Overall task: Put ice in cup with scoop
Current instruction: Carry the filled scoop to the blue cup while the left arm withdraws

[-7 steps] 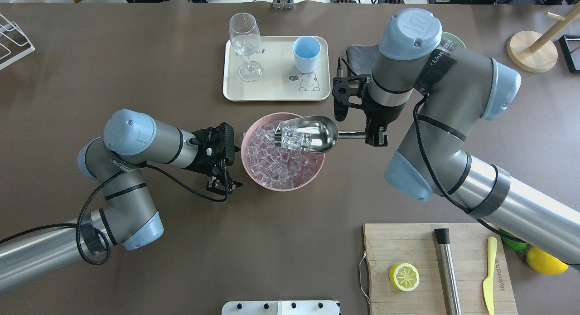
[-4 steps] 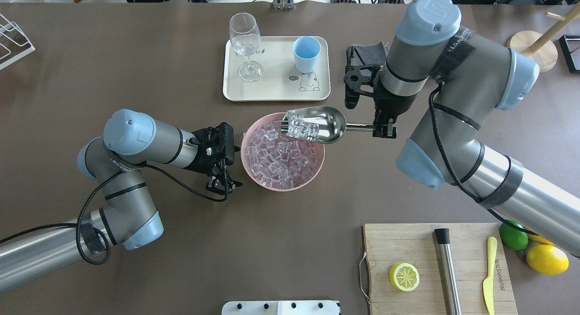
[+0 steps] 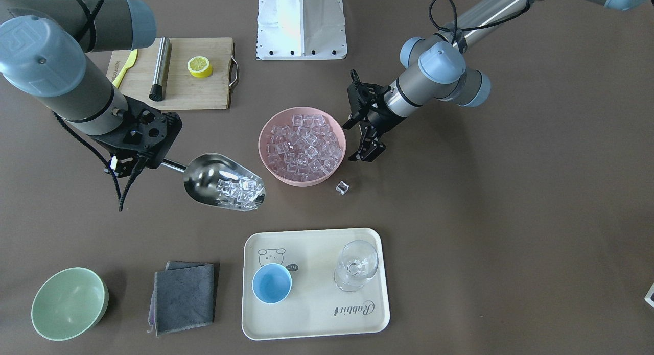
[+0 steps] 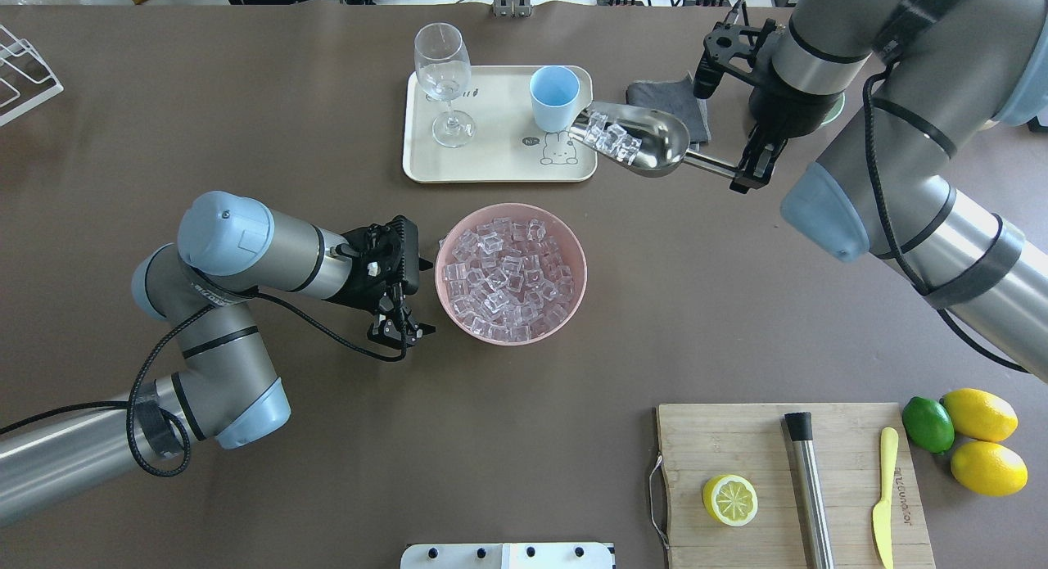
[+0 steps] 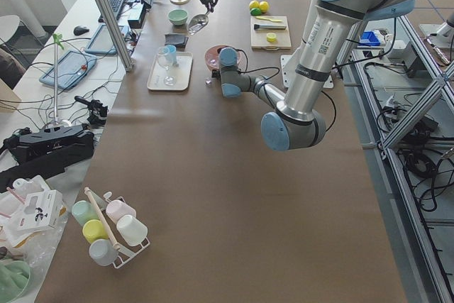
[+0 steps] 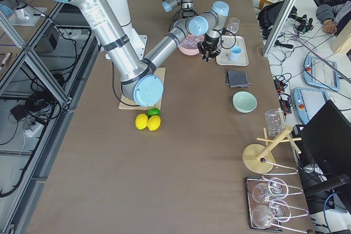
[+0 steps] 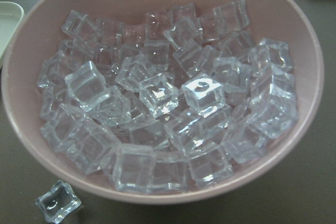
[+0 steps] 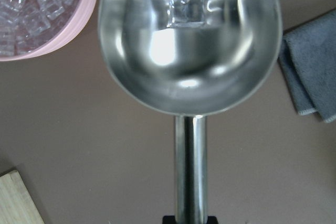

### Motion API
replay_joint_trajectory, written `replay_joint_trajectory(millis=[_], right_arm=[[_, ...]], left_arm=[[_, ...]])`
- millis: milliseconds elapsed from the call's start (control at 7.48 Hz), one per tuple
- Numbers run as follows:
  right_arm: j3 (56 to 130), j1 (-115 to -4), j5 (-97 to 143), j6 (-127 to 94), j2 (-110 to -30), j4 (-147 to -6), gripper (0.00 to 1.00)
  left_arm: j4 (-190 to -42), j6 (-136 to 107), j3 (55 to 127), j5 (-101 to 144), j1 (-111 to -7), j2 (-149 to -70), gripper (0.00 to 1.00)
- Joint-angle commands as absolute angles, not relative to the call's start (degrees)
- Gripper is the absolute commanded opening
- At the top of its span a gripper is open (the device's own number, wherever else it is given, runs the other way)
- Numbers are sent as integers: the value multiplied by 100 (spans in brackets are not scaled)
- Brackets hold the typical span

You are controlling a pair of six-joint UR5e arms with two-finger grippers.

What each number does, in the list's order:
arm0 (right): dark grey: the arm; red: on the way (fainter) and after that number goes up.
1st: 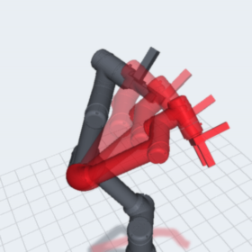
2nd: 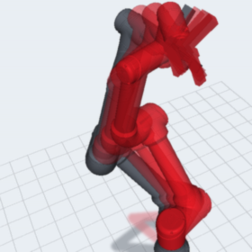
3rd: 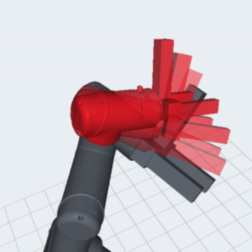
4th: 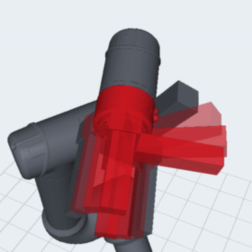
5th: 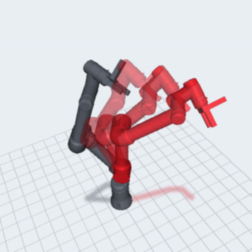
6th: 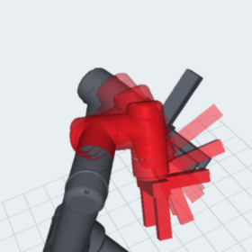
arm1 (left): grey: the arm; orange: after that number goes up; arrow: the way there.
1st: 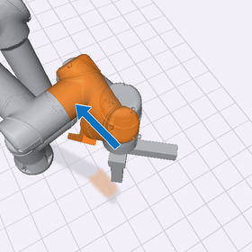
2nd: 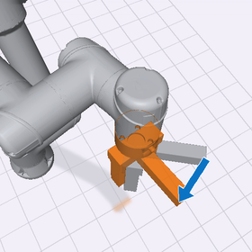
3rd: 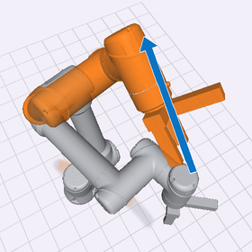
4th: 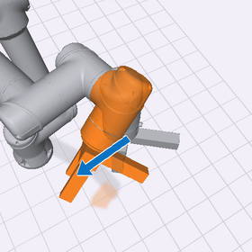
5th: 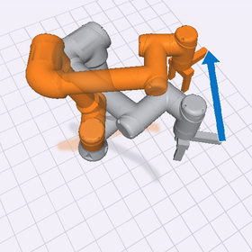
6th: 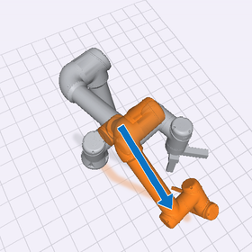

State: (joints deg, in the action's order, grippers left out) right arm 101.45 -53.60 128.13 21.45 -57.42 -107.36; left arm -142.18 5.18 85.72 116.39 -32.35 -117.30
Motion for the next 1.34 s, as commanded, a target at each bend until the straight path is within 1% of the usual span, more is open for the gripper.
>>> replay_joint_trajectory(millis=[0,134,267,401,535,668,935,1069,1203], right_arm=[[10090,-5633,12693,639,-5599,-11004,0],[9751,-5634,12526,476,-5207,-11117,0],[9208,-5616,12263,483,-4812,-11223,0],[8932,-5616,12217,492,-4616,-11215,0],[8529,-5616,12199,553,-4336,-11206,0],[8099,-5564,12069,580,-4011,-11206,0],[7657,-5380,11717,747,-3666,-11276,0],[7603,-5275,11376,1095,-3439,-11711,0],[7629,-5195,11164,1368,-3410,-11925,0]], left_arm=[[-13959,588,8981,12169,-3496,-11514,99],[-13331,1137,9330,12329,-3629,-11488,99],[-12037,1656,10056,12305,-3656,-11487,99],[-11223,1835,10533,12270,-3665,-11461,99],[-10849,1889,10816,12278,-3769,-11287,99],[-10324,1890,11046,12313,-3910,-11146,99],[-8805,1820,11389,12366,-4234,-11232,99],[-8615,1828,11312,12819,-4750,-11128,99],[-8596,1837,11233,13197,-5373,-10814,99]])
